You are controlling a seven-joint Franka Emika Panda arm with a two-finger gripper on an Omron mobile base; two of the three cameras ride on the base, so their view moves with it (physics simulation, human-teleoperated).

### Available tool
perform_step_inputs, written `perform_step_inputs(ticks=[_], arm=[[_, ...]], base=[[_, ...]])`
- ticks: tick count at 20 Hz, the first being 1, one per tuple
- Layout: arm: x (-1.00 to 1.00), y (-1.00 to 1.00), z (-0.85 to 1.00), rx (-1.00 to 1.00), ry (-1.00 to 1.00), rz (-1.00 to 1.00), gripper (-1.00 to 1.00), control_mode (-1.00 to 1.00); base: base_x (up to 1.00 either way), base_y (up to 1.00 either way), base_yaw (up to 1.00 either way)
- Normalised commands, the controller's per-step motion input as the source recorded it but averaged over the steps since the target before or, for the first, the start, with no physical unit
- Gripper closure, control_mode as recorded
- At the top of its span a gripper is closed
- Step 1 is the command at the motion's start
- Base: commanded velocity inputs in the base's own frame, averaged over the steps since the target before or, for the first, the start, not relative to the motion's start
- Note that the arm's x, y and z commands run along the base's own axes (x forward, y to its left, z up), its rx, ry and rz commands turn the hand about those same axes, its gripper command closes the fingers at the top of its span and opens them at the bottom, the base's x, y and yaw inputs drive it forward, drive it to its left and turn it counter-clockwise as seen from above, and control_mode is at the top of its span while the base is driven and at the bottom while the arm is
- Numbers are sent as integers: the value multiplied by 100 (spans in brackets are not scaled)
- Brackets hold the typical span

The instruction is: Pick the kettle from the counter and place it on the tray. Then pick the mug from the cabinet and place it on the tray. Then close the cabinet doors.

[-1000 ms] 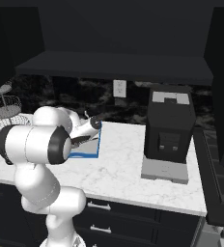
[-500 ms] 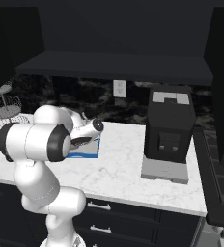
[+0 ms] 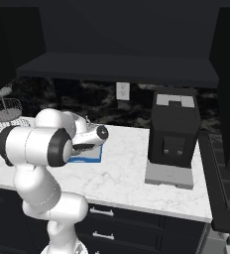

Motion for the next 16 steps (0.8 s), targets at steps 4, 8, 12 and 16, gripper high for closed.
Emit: perform_step_inputs(ticks=[4,8,12,16], arm=[[0,-18,3,0,-8,0,-100,-100],[-12,-12,31,0,-6,0,-100,-100],[-26,-3,53,0,0,0,-100,-100],[-26,0,72,0,-1,0,-100,-100]], base=[[0,0,0],[0,0,0],[0,0,0],[0,0,0]])
